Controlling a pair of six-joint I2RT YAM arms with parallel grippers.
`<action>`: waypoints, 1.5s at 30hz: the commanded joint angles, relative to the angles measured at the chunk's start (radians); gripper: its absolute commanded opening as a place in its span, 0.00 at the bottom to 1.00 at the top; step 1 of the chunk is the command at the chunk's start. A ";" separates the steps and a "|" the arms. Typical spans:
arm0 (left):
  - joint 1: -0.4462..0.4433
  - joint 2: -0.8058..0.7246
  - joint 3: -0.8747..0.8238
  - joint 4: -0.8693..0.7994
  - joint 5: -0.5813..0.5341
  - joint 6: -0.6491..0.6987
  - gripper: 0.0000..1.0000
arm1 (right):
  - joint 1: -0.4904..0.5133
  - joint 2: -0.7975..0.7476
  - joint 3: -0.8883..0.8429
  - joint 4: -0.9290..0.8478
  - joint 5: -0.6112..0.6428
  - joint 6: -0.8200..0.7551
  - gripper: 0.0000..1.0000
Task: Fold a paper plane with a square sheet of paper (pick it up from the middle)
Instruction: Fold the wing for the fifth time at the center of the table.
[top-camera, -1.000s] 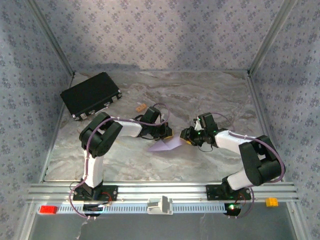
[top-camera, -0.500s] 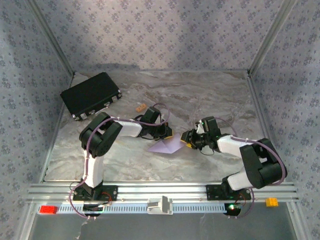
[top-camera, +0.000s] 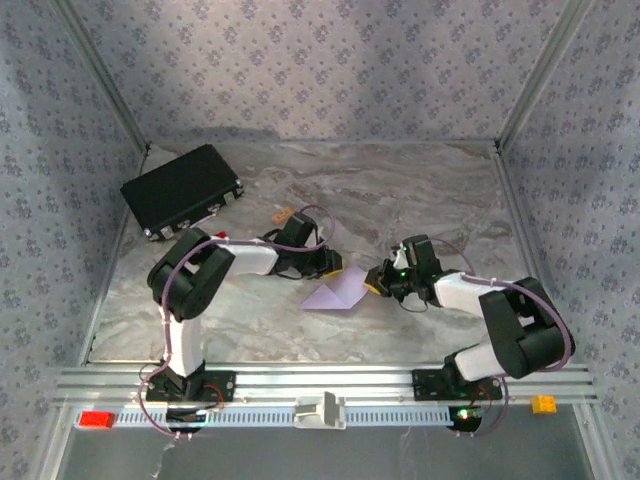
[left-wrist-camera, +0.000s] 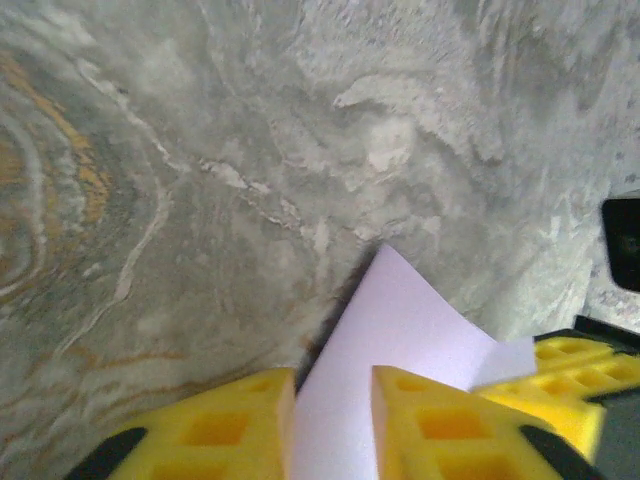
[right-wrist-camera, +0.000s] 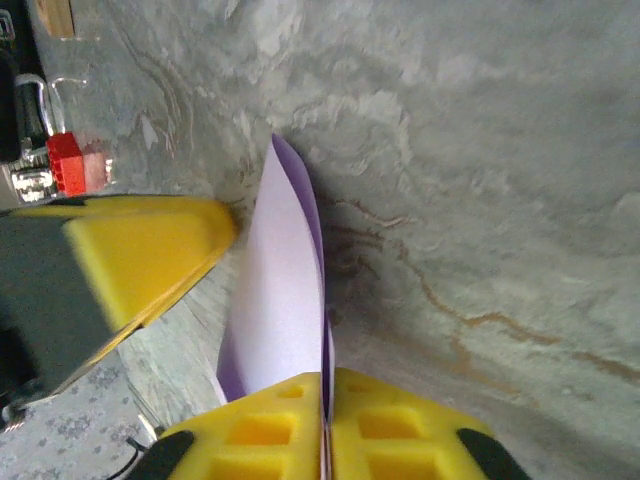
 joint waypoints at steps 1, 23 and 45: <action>0.004 -0.094 -0.003 -0.051 -0.035 0.072 0.37 | -0.027 0.030 0.034 -0.029 -0.034 -0.039 0.07; -0.415 -0.157 0.084 -0.546 -0.813 0.750 0.58 | -0.130 0.245 0.295 -0.187 -0.264 -0.227 0.07; -0.471 -0.080 0.075 -0.484 -1.029 0.795 0.38 | -0.138 0.238 0.318 -0.209 -0.276 -0.230 0.07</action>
